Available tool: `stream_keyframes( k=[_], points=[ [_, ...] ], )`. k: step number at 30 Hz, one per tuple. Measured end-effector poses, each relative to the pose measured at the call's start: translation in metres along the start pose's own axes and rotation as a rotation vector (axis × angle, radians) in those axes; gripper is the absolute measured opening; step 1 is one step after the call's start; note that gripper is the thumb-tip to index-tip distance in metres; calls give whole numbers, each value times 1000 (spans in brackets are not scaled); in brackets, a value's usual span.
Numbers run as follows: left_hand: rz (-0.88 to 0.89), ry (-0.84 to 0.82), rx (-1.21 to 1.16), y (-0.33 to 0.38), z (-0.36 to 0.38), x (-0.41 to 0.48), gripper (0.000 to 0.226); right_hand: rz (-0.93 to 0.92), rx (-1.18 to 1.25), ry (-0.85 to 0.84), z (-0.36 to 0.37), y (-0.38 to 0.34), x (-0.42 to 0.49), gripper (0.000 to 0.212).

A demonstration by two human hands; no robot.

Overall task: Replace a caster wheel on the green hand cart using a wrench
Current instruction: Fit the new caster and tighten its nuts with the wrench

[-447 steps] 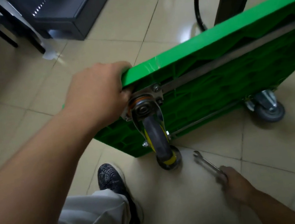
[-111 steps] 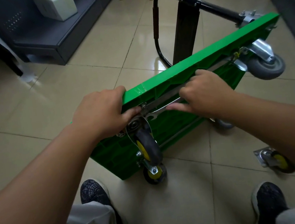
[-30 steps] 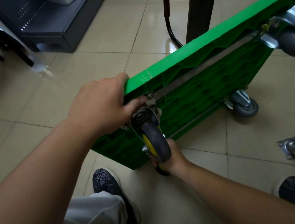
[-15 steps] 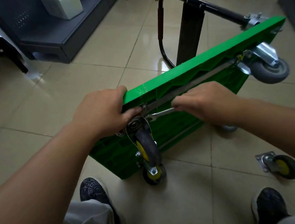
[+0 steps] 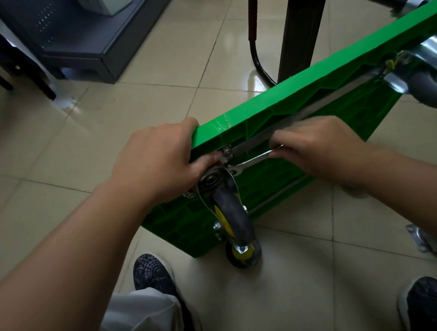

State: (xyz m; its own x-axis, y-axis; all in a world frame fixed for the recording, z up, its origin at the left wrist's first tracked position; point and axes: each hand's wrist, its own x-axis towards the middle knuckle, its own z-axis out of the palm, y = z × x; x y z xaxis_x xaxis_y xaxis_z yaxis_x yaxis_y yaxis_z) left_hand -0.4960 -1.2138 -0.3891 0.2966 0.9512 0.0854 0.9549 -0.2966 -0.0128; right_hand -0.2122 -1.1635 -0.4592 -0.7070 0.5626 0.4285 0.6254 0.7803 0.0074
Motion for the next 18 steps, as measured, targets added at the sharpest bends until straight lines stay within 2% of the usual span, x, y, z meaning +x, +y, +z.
stream_keyframes(
  k=[6, 8, 12, 15, 18],
  points=[
    [8, 19, 4, 2, 0, -1, 53, 136, 110, 22, 51, -10, -22, 30],
    [11, 29, 1, 2, 0, -1, 50, 242, 204, 27, 75, -24, -32, 30],
    [4, 23, -1, 0, 1, -1, 51, 605, 622, 80, 119, -70, -43, 37],
    [7, 15, -11, -1, 1, 0, 50, 896, 915, 51, 132, -117, -38, 29],
    [11, 19, -12, 0, 1, 0, 50, 1010, 1128, 87, 129, -146, -32, 29]
  ],
)
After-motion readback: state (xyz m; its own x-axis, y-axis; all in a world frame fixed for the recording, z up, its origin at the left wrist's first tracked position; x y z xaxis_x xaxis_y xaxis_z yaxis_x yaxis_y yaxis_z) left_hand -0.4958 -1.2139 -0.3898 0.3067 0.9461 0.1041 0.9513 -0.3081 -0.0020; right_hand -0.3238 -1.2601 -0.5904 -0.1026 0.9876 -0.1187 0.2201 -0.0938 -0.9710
